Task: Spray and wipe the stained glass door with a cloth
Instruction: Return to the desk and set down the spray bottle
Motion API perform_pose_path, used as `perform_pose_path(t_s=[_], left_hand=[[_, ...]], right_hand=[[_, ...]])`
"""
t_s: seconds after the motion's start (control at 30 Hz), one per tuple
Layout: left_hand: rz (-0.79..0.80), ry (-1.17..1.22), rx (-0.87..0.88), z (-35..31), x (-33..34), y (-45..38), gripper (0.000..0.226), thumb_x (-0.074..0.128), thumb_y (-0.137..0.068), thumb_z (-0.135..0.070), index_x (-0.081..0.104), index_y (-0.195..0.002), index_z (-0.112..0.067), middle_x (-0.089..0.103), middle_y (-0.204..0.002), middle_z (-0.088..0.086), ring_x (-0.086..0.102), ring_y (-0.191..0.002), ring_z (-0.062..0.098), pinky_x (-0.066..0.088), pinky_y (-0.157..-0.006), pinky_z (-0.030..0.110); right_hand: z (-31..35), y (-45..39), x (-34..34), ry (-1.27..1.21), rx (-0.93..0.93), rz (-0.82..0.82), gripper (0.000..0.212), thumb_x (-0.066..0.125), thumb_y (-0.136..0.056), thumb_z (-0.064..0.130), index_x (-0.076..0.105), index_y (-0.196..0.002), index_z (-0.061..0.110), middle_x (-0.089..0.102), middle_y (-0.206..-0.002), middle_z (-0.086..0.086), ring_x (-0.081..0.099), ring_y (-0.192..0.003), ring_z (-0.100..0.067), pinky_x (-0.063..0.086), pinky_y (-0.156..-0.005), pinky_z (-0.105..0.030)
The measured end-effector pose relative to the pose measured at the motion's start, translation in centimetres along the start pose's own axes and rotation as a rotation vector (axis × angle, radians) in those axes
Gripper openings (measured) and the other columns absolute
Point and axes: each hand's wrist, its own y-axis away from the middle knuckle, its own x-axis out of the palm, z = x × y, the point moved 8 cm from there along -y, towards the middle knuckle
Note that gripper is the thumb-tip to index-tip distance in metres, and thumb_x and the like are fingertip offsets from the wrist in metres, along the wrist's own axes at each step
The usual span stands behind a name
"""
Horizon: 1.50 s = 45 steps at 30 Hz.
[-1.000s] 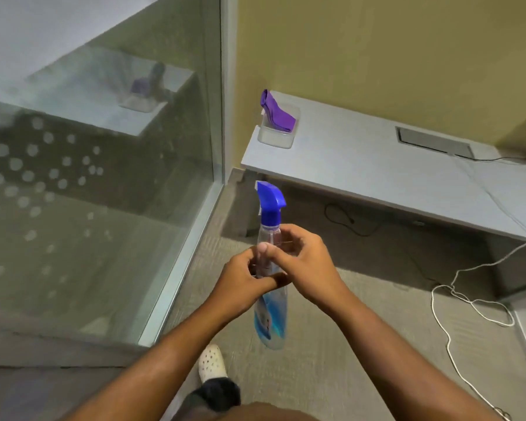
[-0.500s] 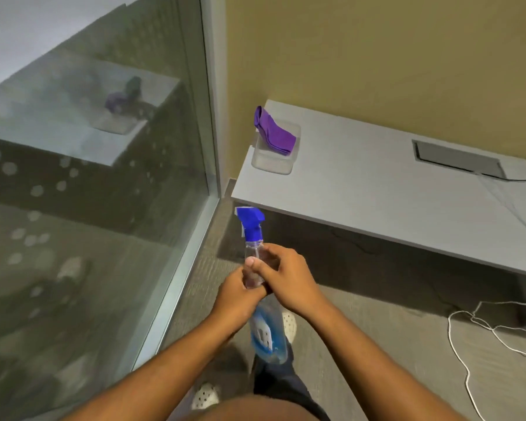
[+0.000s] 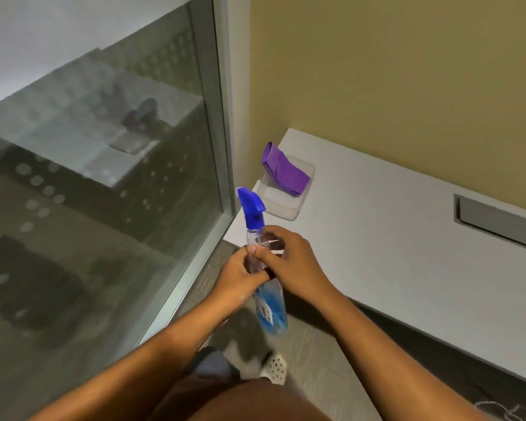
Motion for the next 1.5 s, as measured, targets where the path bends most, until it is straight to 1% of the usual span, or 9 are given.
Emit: perform_pose_path(t_s=[0.23, 0.37, 0.53, 0.63, 0.8, 0.93, 1.1, 1.27, 1.5], left_hand=[[0.062, -0.056, 0.089, -2.7, 1.4, -7.8, 0.041, 0.083, -0.089, -0.017, 0.062, -0.119, -0.037, 0.075, -0.118, -0.010, 0.073, -0.114, 0.011, 0.061, -0.095, 0.031], [0.209, -0.170, 0.158, -4.3, 2.4, -12.8, 0.049, 0.081, -0.094, -0.028, 0.059, -0.137, -0.033, 0.073, -0.125, -0.013, 0.072, -0.115, 0.011, 0.061, -0.099, 0.033], [0.420, -0.193, 0.146, -5.5, 4.3, -18.5, 0.060, 0.089, -0.085, -0.027, 0.059, -0.136, -0.035, 0.074, -0.125, -0.009, 0.072, -0.116, 0.015, 0.060, -0.106, 0.042], [0.488, -0.294, 0.233, -7.0, 5.4, -21.2, 0.063, 0.087, -0.067, -0.047, 0.061, -0.124, -0.043, 0.072, -0.116, -0.015, 0.071, -0.110, 0.011, 0.060, -0.096, 0.032], [0.513, -0.495, 0.359, -6.7, 6.9, -24.1, 0.078, 0.094, -0.076, -0.041, 0.056, -0.143, -0.028, 0.059, -0.134, -0.003, 0.060, -0.119, 0.016, 0.052, -0.100, 0.034], [0.521, -0.632, 0.377, -5.2, 7.2, -25.8, 0.105, 0.093, -0.075, -0.051, 0.039, -0.162, -0.026, 0.046, -0.157, -0.003, 0.046, -0.139, 0.012, 0.044, -0.113, 0.029], [0.407, -0.783, 0.518, -4.2, 6.7, -26.3, 0.086, 0.094, -0.078, -0.032, 0.056, -0.151, -0.006, 0.063, -0.146, 0.014, 0.063, -0.130, 0.028, 0.049, -0.108, 0.027], [0.377, -1.000, 0.478, -2.0, 7.0, -26.6, 0.071, 0.077, -0.097, -0.036, 0.048, -0.158, -0.015, 0.054, -0.158, 0.006, 0.052, -0.146, 0.024, 0.037, -0.124, 0.032], [0.329, -1.106, 0.453, -1.1, 7.4, -26.7, 0.063, 0.073, -0.098, -0.033, 0.052, -0.156, -0.018, 0.057, -0.152, 0.005, 0.055, -0.140, 0.025, 0.039, -0.121, 0.034]], right_hand=[[-1.3, -6.2, -4.1, -0.049, 0.011, -0.050, 0.034, 0.074, -0.094, 0.045, 0.061, -0.125, 0.040, 0.066, -0.108, 0.030, 0.066, -0.097, 0.011, 0.049, -0.075, 0.000], [-2.0, -9.1, -6.1, -0.043, 0.054, -0.129, 0.047, 0.079, -0.091, 0.040, 0.065, -0.135, 0.028, 0.071, -0.122, 0.012, 0.069, -0.107, -0.007, 0.056, -0.092, -0.019], [-2.8, -11.5, -9.2, -0.060, 0.084, -0.221, 0.047, 0.084, -0.087, 0.032, 0.067, -0.131, 0.025, 0.072, -0.123, 0.011, 0.068, -0.110, -0.005, 0.056, -0.081, -0.011], [-3.5, -12.5, -11.2, -0.054, 0.112, -0.276, 0.041, 0.087, -0.086, 0.026, 0.071, -0.123, 0.021, 0.075, -0.117, 0.006, 0.070, -0.107, -0.010, 0.057, -0.079, -0.017], [-4.4, -12.8, -13.2, -0.069, 0.149, -0.337, 0.041, 0.090, -0.081, 0.014, 0.069, -0.115, 0.025, 0.074, -0.107, 0.010, 0.070, -0.097, 0.003, 0.054, -0.072, -0.010], [-5.9, -13.2, -14.8, -0.027, 0.183, -0.370, 0.045, 0.090, -0.082, 0.017, 0.071, -0.122, 0.018, 0.074, -0.113, 0.006, 0.069, -0.103, -0.004, 0.052, -0.074, -0.006], [-8.6, -13.8, -16.3, -0.006, 0.225, -0.390, 0.052, 0.089, -0.082, 0.017, 0.069, -0.129, 0.012, 0.072, -0.120, 0.002, 0.067, -0.108, -0.011, 0.051, -0.074, -0.003], [-10.7, -15.2, -16.8, -0.025, 0.216, -0.377, 0.052, 0.090, -0.082, 0.015, 0.068, -0.130, 0.010, 0.072, -0.123, -0.001, 0.067, -0.112, -0.017, 0.057, -0.080, -0.010], [-11.8, -17.8, -17.0, -0.047, 0.160, -0.358, 0.044, 0.090, -0.081, 0.012, 0.068, -0.118, 0.024, 0.071, -0.120, 0.002, 0.067, -0.108, -0.015, 0.057, -0.082, -0.012]])
